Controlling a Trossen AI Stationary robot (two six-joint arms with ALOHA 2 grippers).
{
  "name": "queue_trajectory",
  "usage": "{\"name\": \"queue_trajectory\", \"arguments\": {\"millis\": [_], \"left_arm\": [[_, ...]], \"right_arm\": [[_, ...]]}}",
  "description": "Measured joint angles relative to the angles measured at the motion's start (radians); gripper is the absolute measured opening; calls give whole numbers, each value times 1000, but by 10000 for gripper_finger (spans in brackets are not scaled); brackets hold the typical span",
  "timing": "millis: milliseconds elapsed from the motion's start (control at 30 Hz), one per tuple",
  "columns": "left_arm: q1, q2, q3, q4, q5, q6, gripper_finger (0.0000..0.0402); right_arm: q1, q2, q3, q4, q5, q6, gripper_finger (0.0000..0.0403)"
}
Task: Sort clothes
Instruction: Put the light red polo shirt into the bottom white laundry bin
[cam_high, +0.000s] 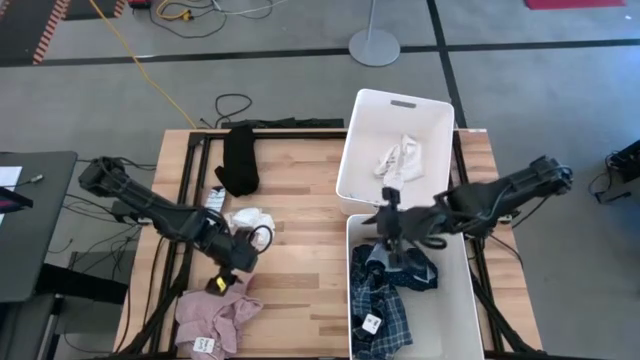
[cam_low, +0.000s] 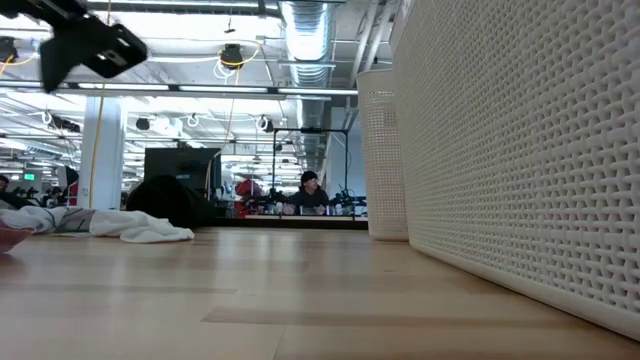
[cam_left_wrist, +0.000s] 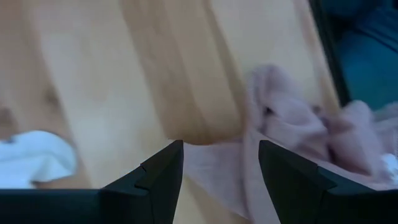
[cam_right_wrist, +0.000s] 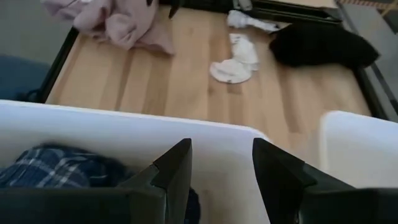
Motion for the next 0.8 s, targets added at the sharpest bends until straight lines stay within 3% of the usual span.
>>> {"name": "queue_trajectory", "arguments": {"millis": [267, 800], "left_arm": [[-65, 0, 0, -5, 8, -61, 203], [-77, 0, 0, -6, 0, -60, 203]], "right_arm": [[47, 71, 0, 15, 2, -7, 183], [43, 72, 0, 158, 2, -83, 183]]}}
